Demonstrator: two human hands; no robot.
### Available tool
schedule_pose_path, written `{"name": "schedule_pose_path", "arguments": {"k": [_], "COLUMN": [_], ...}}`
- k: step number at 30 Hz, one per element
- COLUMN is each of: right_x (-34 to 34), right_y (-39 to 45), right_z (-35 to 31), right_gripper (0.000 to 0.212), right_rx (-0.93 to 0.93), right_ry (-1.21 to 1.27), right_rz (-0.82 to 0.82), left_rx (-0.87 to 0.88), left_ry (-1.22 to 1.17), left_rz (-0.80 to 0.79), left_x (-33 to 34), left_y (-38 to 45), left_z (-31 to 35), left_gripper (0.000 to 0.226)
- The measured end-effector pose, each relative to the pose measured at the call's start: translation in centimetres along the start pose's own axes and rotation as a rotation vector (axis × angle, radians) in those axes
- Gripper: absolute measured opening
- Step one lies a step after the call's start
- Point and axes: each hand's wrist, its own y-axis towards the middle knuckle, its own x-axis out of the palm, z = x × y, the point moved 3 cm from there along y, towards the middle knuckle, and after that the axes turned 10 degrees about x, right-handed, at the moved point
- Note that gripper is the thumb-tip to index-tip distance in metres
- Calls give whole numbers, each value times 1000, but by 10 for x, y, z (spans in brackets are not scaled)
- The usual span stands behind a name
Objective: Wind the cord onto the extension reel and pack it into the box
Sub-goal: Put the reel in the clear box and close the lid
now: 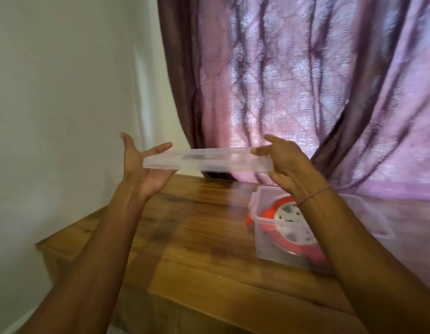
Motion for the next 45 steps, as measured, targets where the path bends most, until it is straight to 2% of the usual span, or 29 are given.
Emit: {"name": "schedule_pose_path", "arguments": {"k": [2, 4, 5, 8, 11, 16, 23, 26, 30, 32, 36, 39, 45], "right_x": [-31, -66, -85, -134, -169, -193, -202, -205, -208, -208, -208, -208, -210], "right_y": [-9, -17, -20, -29, -35, -40, -43, -42, -40, -39, -38, -37, -37], "right_z": [-4, -8, -11, -22, -30, -30, -15, -13, -10, -10, -8, -4, 1], "right_gripper": [33, 11, 8, 23, 26, 27, 23, 25, 27, 28, 28, 39, 47], "right_rx": [28, 43, 30, -26, -57, -37, 1, 34, 76, 75, 106, 112, 95], "right_ry": [-77, -148, -214, -411, -638, -855, -927, -955, -935, -952, -997, -1101, -1181], "right_rz": [65, 144, 206, 378, 475, 471, 462, 454, 448, 447, 442, 443, 450], "left_rx": [-53, -62, -58, -21, 4, -21, -61, -93, -86, -79, -86, -101, -144], "left_ry": [120, 262, 334, 514, 648, 790, 816, 843, 852, 855, 856, 871, 873], "left_rz": [-100, -209, -243, -282, -314, -424, -385, -360, -402, -394, -482, -548, -469], "left_x": [27, 55, 66, 90, 101, 92, 78, 74, 74, 75, 76, 73, 73], "left_y": [-6, -13, -15, -17, -15, -15, -19, -20, -23, -23, -29, -31, -34], "left_z": [-20, -45, -59, -99, -133, -175, -193, -195, -195, -194, -189, -187, -191], "left_gripper": [82, 44, 31, 16, 15, 26, 23, 29, 34, 31, 26, 31, 36]}}
